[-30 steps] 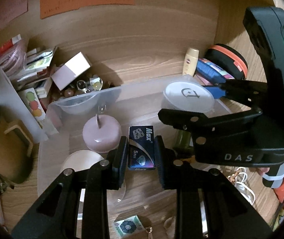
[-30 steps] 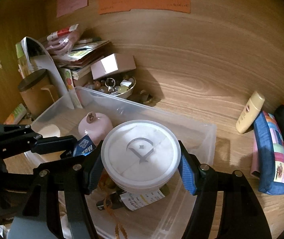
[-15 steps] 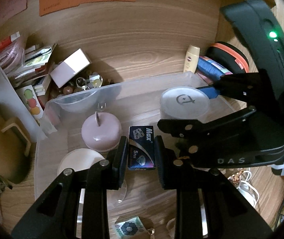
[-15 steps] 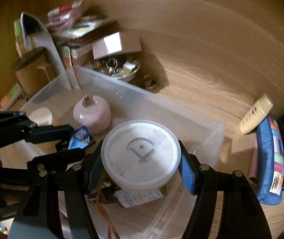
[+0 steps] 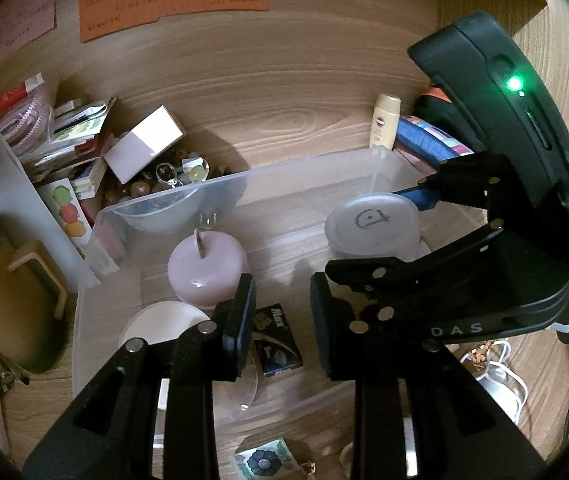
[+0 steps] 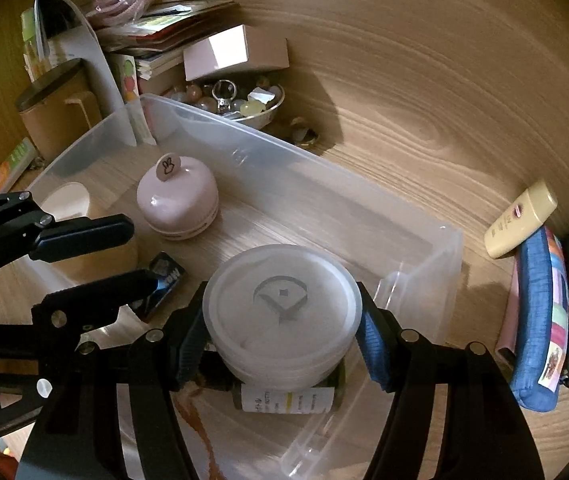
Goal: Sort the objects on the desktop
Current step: 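Open the left tool to drop the card box in the box while the right tool releases the jar, then withdraw both open tools from the box toward the pouches on the desk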
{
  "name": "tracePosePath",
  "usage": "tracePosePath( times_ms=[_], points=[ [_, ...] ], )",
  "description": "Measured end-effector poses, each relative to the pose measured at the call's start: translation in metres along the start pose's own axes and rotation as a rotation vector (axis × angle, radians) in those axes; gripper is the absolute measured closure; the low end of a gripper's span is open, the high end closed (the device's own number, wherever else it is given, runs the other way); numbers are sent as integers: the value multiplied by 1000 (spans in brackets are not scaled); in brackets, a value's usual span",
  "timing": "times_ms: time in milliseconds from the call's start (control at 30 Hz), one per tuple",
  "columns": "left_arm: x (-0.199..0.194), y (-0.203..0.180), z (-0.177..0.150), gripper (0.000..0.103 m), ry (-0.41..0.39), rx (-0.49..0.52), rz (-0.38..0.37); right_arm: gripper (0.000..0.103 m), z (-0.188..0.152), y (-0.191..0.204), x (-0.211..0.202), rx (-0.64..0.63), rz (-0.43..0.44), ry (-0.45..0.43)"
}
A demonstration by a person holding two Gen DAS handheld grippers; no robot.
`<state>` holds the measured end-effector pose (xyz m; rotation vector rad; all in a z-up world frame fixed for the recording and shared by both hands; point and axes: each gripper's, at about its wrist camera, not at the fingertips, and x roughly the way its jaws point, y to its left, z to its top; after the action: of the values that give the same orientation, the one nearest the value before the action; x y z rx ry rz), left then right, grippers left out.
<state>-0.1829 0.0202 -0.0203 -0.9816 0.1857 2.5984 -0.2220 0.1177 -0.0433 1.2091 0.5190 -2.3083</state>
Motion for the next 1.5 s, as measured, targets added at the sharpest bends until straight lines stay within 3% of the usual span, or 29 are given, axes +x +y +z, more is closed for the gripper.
tracePosePath(
  times_ms=[133,233,467,867,1000,1233,1400,1500],
  points=[
    [-1,1,0,65,-6,0,21,39,3,3,0,-5,-25,2],
    [-2,1,1,50,-18,5,37,38,4,4,-3,-10,-40,-11],
    [-4,2,2,50,-21,8,44,36,5,5,-9,-14,-62,-23],
    [-20,9,3,34,-75,-12,40,26,-4,-5,-35,34,-75,-60],
    [-26,17,5,33,-93,-47,26,20,-10,-5,-50,52,-70,-94],
    [-24,25,6,29,-70,-73,51,16,-21,-3,-72,49,-121,-138],
    [-38,20,9,21,-94,-59,90,16,-29,-3,-84,62,-124,-172],
    [-53,15,10,19,-136,-35,211,15,-36,-3,-92,79,-102,-194]
  ],
)
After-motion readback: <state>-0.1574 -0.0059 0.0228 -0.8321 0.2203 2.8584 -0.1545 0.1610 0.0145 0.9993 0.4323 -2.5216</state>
